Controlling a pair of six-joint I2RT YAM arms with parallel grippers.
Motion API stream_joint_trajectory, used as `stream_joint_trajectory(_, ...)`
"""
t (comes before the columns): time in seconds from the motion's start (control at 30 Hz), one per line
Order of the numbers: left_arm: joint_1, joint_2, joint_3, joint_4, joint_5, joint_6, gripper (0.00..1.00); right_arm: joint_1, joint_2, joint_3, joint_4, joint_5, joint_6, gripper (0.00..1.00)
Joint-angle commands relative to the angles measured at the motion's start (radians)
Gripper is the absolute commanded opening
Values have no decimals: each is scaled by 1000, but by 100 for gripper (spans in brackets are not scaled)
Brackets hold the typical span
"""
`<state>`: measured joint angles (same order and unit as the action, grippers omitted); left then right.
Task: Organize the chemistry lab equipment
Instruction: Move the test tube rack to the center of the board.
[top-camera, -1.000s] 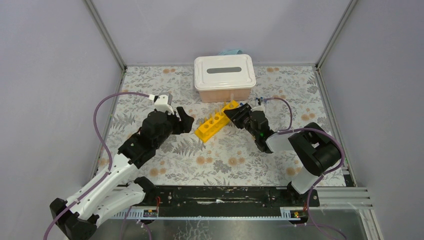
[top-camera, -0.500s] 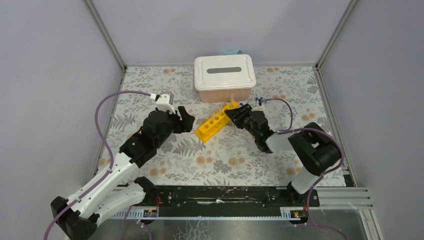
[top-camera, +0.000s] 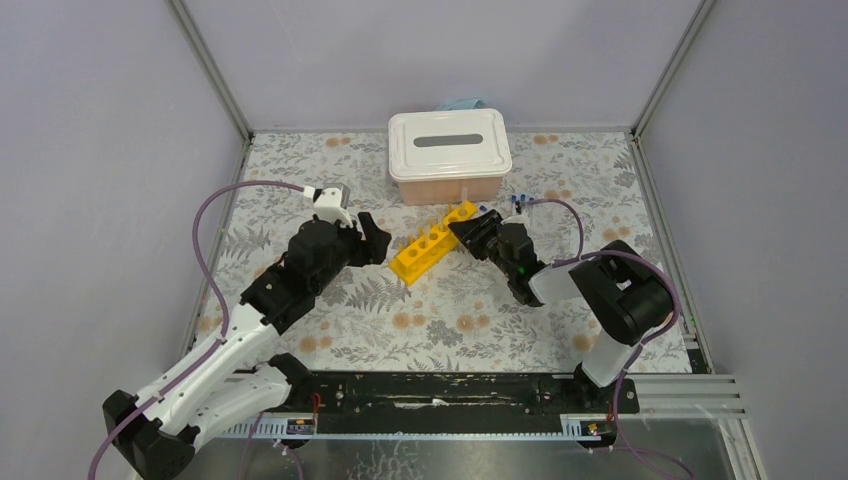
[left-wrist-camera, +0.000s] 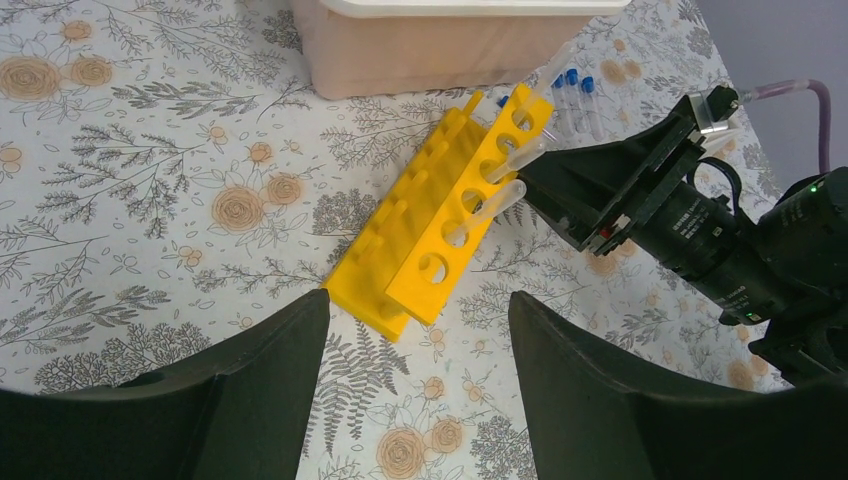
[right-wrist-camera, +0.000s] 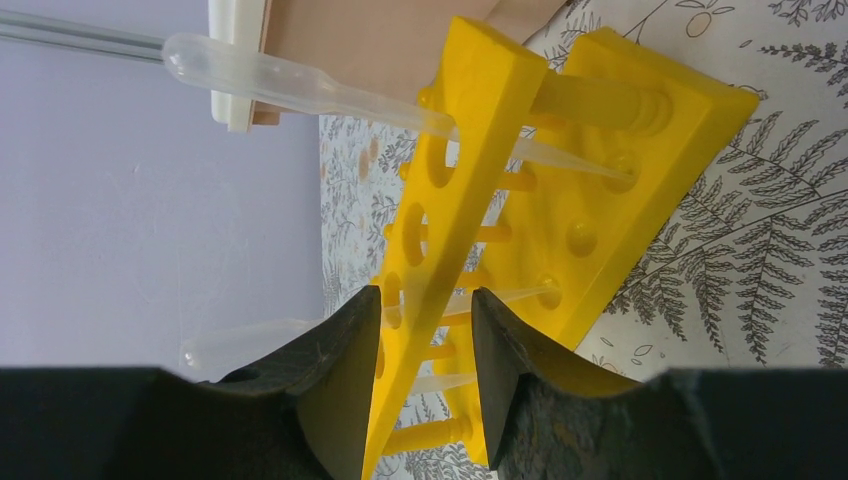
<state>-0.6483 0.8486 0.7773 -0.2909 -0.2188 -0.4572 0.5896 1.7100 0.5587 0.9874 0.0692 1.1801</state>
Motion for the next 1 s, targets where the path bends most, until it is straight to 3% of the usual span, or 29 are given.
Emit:
stream_joint_trajectory(0.0,-7,3,-3,78,3,24,74,8,29,39,66,27,18,46)
stream_joint_trajectory(0.37,-6,17,-10,98,10,46,74,6,98,93,102,27,42,43)
stream_joint_trajectory(0.97,-7,37,-27,123,11,52,75,-1,133,57,170,35,100,27)
